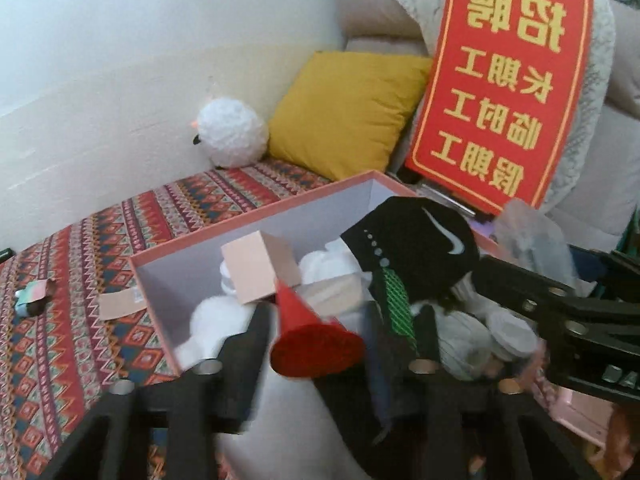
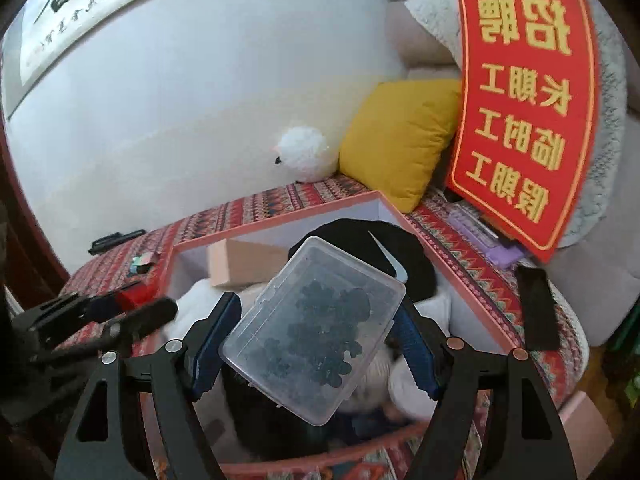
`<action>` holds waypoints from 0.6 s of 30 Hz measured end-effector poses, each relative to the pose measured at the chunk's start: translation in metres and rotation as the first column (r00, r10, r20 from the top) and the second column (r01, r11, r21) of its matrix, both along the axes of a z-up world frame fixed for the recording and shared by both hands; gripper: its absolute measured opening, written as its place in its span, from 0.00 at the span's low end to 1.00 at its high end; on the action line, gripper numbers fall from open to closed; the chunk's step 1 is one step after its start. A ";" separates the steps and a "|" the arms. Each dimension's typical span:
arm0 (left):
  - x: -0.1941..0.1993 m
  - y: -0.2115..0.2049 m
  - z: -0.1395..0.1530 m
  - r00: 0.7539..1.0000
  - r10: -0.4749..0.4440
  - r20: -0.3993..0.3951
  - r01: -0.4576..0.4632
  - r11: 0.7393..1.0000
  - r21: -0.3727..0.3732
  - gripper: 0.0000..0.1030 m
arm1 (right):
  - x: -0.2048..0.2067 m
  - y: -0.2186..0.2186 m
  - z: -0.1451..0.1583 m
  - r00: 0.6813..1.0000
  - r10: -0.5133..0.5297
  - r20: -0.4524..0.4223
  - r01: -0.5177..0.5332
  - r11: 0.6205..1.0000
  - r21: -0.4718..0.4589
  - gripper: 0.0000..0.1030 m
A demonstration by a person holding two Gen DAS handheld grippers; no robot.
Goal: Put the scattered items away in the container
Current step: 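Carry the red cone and clear bead case into the pink box and release both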
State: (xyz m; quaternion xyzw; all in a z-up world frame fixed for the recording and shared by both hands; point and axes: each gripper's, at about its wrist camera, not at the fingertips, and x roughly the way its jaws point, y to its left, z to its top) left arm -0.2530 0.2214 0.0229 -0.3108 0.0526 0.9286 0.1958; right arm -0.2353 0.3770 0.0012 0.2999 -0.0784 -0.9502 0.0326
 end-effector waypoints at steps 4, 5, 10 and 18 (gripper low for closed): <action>-0.002 -0.003 -0.009 0.998 0.035 -0.054 -0.035 0.999 -0.005 0.93 | -0.016 0.001 -0.013 0.999 -0.046 -0.021 0.047 0.998 0.039 0.97; -0.002 -0.004 -0.010 0.997 0.040 -0.063 -0.041 0.999 -0.008 0.93 | -0.017 0.001 -0.015 0.999 -0.047 -0.022 0.048 0.998 0.042 0.97; -0.001 -0.012 -0.008 0.998 0.052 -0.044 -0.052 0.999 0.000 0.93 | -0.012 -0.003 -0.015 0.999 -0.044 -0.020 0.045 0.998 0.054 0.97; 0.048 -0.059 0.004 0.992 0.110 -0.054 -0.109 0.994 0.015 0.94 | 0.041 -0.021 0.021 0.996 -0.038 -0.082 0.042 0.998 0.051 0.98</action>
